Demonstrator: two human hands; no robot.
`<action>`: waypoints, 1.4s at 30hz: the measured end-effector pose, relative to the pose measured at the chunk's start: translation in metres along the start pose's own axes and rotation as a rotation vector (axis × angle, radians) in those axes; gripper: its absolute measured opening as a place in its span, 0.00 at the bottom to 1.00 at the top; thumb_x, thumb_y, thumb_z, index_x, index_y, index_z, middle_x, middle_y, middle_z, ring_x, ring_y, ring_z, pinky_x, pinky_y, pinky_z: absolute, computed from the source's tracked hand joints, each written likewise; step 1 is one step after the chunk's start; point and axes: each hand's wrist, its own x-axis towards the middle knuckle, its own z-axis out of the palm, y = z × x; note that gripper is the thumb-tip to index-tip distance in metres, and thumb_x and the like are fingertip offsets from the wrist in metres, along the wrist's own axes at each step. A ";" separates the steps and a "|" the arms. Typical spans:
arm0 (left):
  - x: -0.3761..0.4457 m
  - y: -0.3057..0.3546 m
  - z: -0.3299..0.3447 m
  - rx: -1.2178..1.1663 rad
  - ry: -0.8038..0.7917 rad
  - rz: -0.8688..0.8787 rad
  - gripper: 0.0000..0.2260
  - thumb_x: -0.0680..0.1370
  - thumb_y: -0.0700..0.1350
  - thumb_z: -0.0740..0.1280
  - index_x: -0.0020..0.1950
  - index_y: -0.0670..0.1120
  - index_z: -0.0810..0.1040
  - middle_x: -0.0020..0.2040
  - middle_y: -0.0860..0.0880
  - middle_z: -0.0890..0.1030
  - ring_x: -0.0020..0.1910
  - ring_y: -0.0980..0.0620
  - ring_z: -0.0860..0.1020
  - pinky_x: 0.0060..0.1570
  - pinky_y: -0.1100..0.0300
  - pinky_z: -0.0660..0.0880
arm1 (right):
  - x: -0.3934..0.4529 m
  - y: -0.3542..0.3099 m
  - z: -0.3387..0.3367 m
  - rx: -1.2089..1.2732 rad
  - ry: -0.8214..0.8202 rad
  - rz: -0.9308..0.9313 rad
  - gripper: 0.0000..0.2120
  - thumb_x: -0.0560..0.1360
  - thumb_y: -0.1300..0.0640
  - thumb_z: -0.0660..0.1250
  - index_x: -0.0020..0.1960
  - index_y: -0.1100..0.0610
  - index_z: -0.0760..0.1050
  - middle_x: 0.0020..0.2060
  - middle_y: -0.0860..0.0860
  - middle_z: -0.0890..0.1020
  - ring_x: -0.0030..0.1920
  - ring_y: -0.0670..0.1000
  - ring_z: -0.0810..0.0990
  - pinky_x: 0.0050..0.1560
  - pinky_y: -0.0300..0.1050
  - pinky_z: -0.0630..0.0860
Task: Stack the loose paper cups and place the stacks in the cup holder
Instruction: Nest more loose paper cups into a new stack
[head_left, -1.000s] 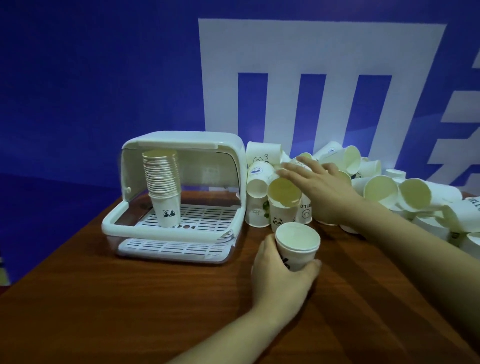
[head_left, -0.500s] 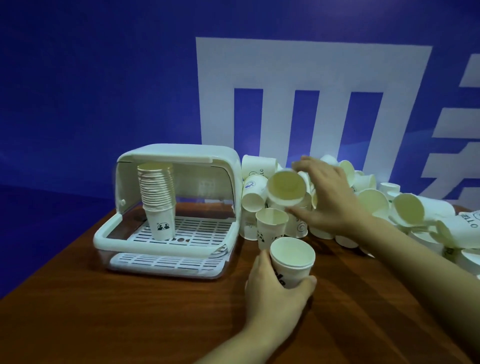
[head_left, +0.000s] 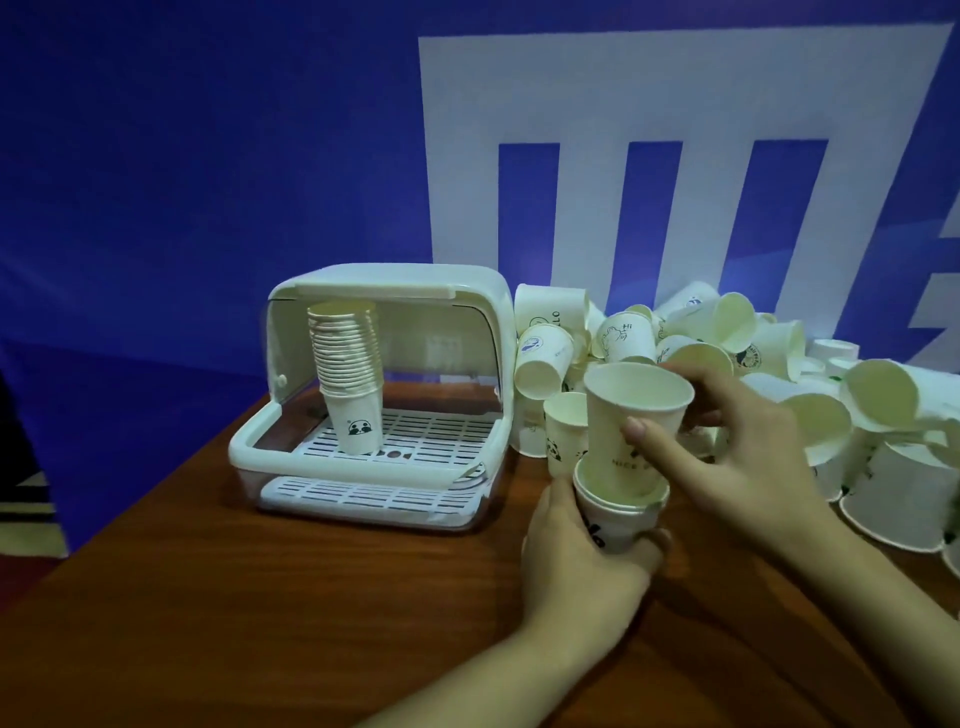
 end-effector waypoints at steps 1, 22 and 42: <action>0.001 -0.001 0.000 -0.003 0.001 -0.001 0.28 0.60 0.58 0.80 0.59 0.62 0.77 0.56 0.59 0.84 0.58 0.57 0.83 0.59 0.50 0.81 | -0.002 0.002 0.002 0.004 -0.016 0.008 0.26 0.68 0.33 0.68 0.60 0.46 0.78 0.46 0.41 0.84 0.45 0.47 0.82 0.48 0.44 0.79; -0.001 0.003 -0.007 0.002 -0.023 0.023 0.29 0.62 0.51 0.80 0.62 0.60 0.77 0.58 0.59 0.83 0.58 0.60 0.81 0.60 0.50 0.80 | -0.025 0.018 0.006 -0.188 -0.204 -0.036 0.20 0.78 0.40 0.60 0.52 0.51 0.84 0.48 0.42 0.85 0.53 0.52 0.80 0.55 0.57 0.76; -0.005 0.009 -0.010 0.036 -0.046 0.021 0.29 0.68 0.52 0.83 0.66 0.59 0.76 0.60 0.62 0.81 0.61 0.63 0.79 0.60 0.61 0.76 | -0.012 0.033 -0.055 -0.920 -0.824 0.196 0.42 0.77 0.55 0.68 0.80 0.32 0.48 0.74 0.47 0.61 0.73 0.54 0.59 0.70 0.50 0.64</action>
